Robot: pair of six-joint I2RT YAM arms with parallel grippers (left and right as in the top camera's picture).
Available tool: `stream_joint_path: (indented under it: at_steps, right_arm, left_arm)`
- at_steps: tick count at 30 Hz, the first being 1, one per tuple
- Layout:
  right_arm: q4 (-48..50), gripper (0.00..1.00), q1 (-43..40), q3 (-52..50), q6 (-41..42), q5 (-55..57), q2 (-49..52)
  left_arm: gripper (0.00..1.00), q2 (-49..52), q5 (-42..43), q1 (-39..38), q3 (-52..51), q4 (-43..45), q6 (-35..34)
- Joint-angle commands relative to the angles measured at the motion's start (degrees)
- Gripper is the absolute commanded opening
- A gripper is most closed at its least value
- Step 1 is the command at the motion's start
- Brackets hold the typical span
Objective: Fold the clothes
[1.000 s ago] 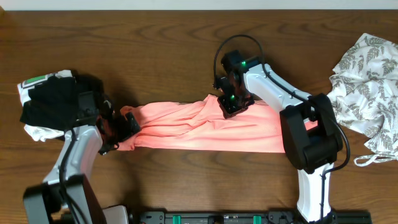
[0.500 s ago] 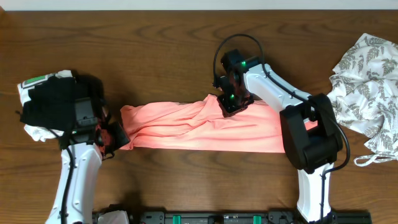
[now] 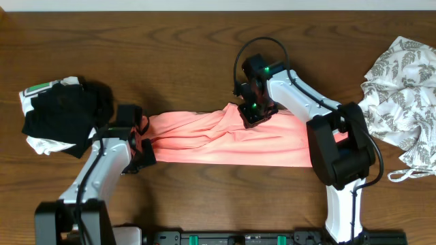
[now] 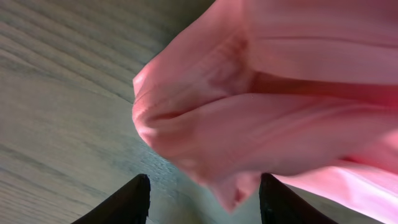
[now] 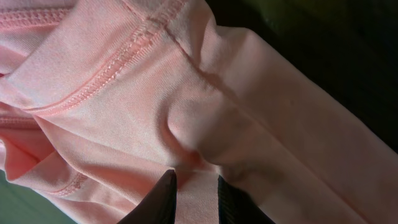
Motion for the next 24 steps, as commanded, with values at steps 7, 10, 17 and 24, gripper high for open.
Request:
stream_joint_path:
  at_steps: [7,10,17,24]
  right_arm:
    - [0.17,0.22,-0.79,0.48,0.70,-0.07,0.24]
    - [0.15,0.22,-0.79,0.48,0.70,-0.07,0.24]
    - [0.17,0.22,-0.79,0.48,0.70,-0.07,0.24]
    - [0.37,0.22,-0.79,0.48,0.70,-0.04,0.24]
  left_arm:
    - [0.55,3.72,-5.14,-0.15,-0.50,1.60,-0.15]
    - [0.25,3.52,-5.14,-0.15,-0.35,2.29,-0.09]
    - [0.06,0.20,-5.09,-0.15,0.33,2.93,-0.09]
    - [0.06,-5.86,-5.07,-0.15,0.37,2.95,-0.09]
